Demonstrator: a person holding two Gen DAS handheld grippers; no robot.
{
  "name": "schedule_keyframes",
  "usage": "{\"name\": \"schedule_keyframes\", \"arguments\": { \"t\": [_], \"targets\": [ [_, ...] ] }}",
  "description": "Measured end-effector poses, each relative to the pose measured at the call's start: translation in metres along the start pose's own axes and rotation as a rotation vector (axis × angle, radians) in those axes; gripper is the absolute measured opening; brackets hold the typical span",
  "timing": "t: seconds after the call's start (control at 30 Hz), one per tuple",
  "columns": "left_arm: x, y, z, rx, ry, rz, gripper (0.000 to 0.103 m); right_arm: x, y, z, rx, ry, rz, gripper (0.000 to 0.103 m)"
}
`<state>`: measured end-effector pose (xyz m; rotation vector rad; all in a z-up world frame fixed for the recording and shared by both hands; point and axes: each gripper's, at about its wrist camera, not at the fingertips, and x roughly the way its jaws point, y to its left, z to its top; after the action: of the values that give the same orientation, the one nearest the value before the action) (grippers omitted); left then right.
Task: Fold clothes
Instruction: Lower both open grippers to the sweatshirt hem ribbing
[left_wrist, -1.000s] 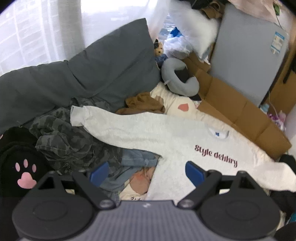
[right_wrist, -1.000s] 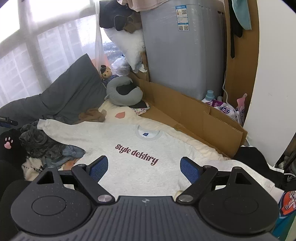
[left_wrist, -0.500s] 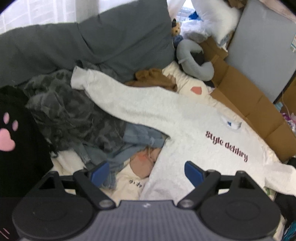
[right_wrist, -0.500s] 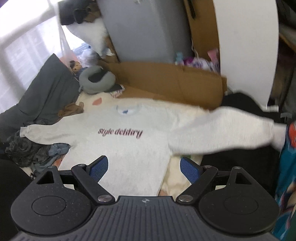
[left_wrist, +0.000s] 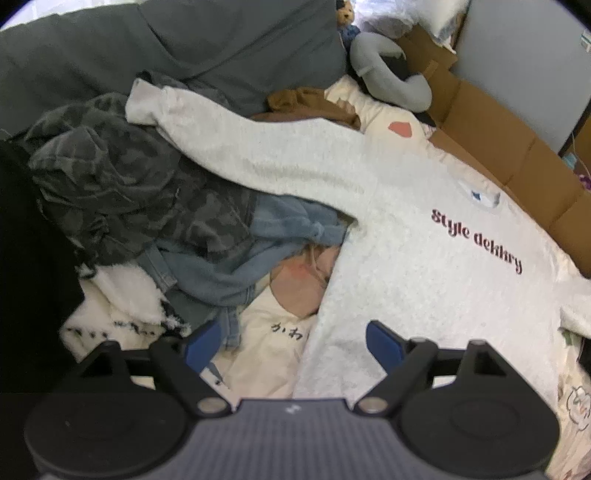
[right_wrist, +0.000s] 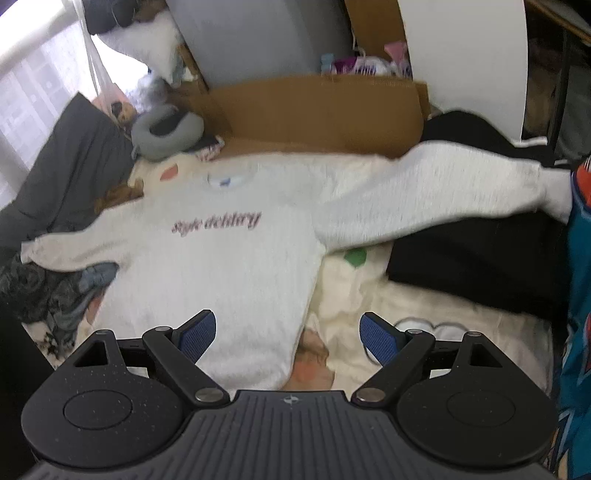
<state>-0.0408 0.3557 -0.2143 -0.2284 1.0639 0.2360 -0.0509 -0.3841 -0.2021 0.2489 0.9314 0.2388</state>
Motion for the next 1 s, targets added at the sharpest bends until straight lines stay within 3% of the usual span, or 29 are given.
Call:
{"name": "schedule_keyframes", "arguments": {
  "t": [0.5, 0.67, 0.8, 0.93, 1.0],
  "targets": [
    [0.061, 0.024, -0.042, 0.026, 0.033, 0.038, 0.080, 0.075, -0.004, -0.058, -0.013, 0.191, 0.017, 0.089],
    [0.080, 0.024, -0.058, 0.016, 0.036, 0.045, 0.076, 0.100, 0.003, -0.077, 0.008, 0.248, 0.096, 0.088],
    [0.093, 0.020, -0.072, 0.003, 0.049, 0.034, 0.075, 0.124, 0.012, -0.088, 0.009, 0.310, 0.123, 0.078],
    [0.105, 0.016, -0.082, 0.018, 0.085, 0.016, 0.065, 0.142, 0.023, -0.102, 0.012, 0.368, 0.175, 0.069],
    [0.109, 0.014, -0.085, 0.037, 0.096, 0.015, 0.062, 0.152, 0.028, -0.111, 0.012, 0.408, 0.186, 0.058]
  ]
}}
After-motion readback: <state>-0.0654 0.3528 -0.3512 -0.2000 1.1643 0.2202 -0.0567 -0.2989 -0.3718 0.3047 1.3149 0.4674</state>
